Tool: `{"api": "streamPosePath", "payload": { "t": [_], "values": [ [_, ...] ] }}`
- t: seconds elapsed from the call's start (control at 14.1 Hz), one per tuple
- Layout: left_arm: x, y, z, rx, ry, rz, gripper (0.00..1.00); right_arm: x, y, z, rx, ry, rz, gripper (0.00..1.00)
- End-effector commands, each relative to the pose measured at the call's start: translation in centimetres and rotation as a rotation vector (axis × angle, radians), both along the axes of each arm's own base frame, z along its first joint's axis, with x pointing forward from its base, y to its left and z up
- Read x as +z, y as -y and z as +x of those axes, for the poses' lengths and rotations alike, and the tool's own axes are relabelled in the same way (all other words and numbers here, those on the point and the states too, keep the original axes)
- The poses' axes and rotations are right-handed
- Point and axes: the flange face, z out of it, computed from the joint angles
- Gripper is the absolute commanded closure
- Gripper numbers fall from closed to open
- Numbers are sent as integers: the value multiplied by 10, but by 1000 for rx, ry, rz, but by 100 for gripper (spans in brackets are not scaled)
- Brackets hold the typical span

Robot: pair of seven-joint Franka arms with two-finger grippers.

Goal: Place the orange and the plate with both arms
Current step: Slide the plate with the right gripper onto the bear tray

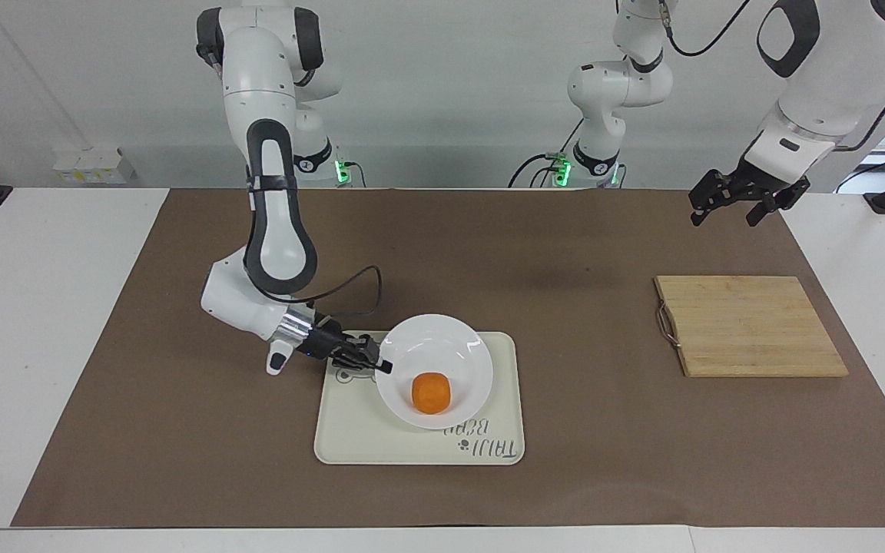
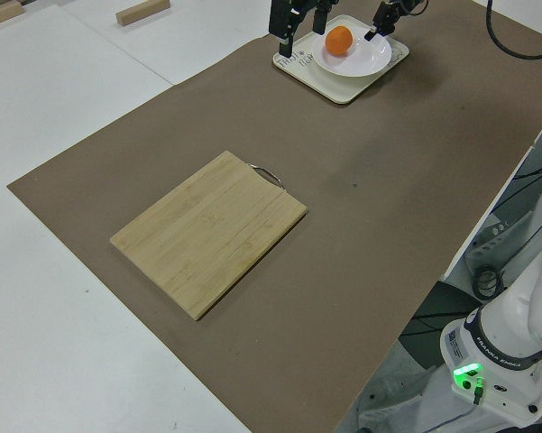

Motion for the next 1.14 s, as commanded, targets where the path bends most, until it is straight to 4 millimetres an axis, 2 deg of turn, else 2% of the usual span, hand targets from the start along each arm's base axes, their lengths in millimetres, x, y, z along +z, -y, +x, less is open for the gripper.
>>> {"api": "streamPosePath", "payload": {
  "t": [0.0, 0.21, 0.28, 0.35, 0.43, 0.57, 0.78, 0.99, 1.06],
  "values": [
    [4, -5, -5, 1, 5, 19, 0, 0, 9, -2, -1, 25, 1, 100],
    [4, -5, -5, 1, 7, 19, 0, 4, 22, 2, 37, 39, -62, 100],
    [4, -5, -5, 1, 7, 19, 0, 2, 23, 3, 52, 40, -81, 82],
    [4, -5, -5, 1, 7, 19, 0, 2, 17, 2, 60, 39, -86, 45],
    [4, -5, -5, 1, 7, 19, 0, 3, 14, 2, 54, 45, -96, 2],
    [4, -5, -5, 1, 7, 19, 0, 22, 13, 12, 52, 83, -128, 0],
    [4, -5, -5, 1, 7, 19, 0, 49, 14, 16, 95, 58, -274, 0],
    [4, -5, -5, 1, 7, 19, 0, 79, 35, 15, 99, 79, -366, 0],
    [4, -5, -5, 1, 7, 19, 0, 97, 46, 12, 96, 84, -416, 0]
  ]
}}
